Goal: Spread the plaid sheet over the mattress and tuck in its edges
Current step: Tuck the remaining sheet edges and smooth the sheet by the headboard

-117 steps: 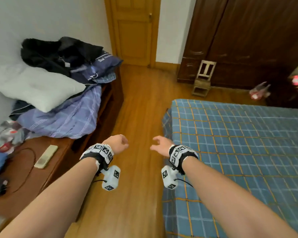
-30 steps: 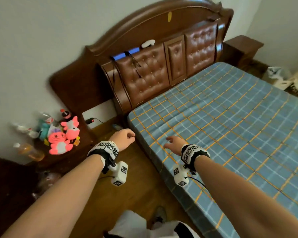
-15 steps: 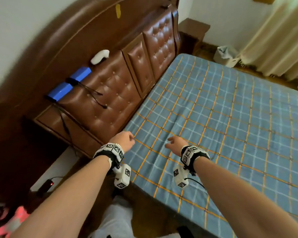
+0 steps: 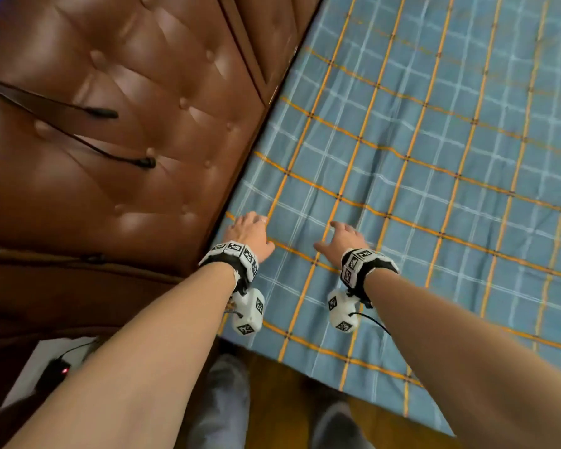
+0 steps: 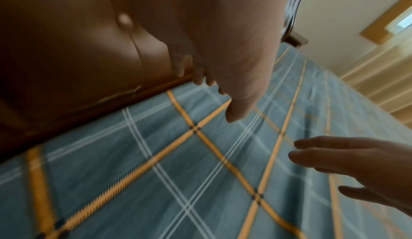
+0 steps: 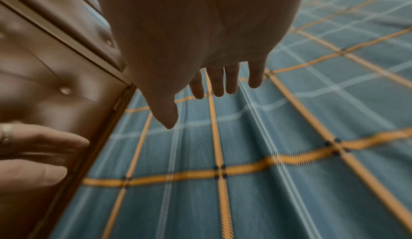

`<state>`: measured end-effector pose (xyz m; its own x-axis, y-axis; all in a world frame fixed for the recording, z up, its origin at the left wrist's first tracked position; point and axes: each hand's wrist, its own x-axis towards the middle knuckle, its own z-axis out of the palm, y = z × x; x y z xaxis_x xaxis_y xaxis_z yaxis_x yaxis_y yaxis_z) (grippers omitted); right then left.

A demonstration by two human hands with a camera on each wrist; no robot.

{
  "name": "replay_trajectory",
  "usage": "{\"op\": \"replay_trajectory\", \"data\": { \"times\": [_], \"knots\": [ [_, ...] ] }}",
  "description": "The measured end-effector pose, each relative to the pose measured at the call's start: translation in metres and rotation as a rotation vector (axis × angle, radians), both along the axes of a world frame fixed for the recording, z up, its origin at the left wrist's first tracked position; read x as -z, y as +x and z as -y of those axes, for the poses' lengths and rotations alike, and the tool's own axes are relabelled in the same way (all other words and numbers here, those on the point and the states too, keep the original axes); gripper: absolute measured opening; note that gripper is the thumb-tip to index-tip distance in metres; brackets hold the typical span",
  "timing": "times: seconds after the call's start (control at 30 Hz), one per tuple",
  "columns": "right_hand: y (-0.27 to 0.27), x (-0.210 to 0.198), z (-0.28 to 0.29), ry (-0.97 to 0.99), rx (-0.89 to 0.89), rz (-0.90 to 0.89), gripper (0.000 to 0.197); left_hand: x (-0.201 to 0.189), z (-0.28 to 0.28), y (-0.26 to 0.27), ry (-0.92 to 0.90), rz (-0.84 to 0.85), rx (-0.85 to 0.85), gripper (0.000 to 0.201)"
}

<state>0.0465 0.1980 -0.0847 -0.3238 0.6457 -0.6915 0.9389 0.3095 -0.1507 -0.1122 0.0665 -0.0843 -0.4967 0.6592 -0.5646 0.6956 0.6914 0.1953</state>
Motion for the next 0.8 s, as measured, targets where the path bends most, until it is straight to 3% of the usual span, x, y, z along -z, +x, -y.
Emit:
{"op": "replay_trajectory", "data": {
  "times": [0.1, 0.17, 0.23, 0.37, 0.43, 0.53, 0.67, 0.8],
  "knots": [
    [0.002, 0.06, 0.015, 0.026, 0.104, 0.061, 0.083, 0.061, 0.004, 0.011, -0.119, 0.013, -0.03, 0.066],
    [0.004, 0.084, 0.021, 0.111, 0.202, 0.093, 0.082, 0.088, 0.004, 0.02, -0.187, -0.043, -0.012, 0.085],
    [0.003, 0.097, 0.019, 0.173, 0.241, 0.096, 0.077, 0.103, 0.001, 0.023, -0.189, -0.14, 0.006, 0.09],
    [-0.002, 0.107, 0.006, 0.057, 0.196, 0.059, 0.035, 0.113, -0.007, 0.017, -0.201, -0.102, 0.041, 0.052],
    [-0.006, 0.104, 0.004, 0.035, 0.178, 0.048, 0.027, 0.107, -0.009, 0.014, -0.2, -0.06, 0.054, 0.04],
    [-0.02, 0.096, 0.007, -0.018, 0.17, 0.022, 0.025, 0.1, -0.004, 0.002, -0.162, -0.045, 0.074, 0.029],
    [-0.044, 0.093, 0.014, -0.047, 0.137, -0.034, 0.028, 0.097, 0.012, -0.013, -0.087, -0.026, -0.033, 0.021],
    [-0.049, 0.093, 0.02, -0.061, 0.163, -0.017, 0.049, 0.093, 0.02, -0.005, -0.03, -0.025, -0.118, 0.027]
  ]
}}
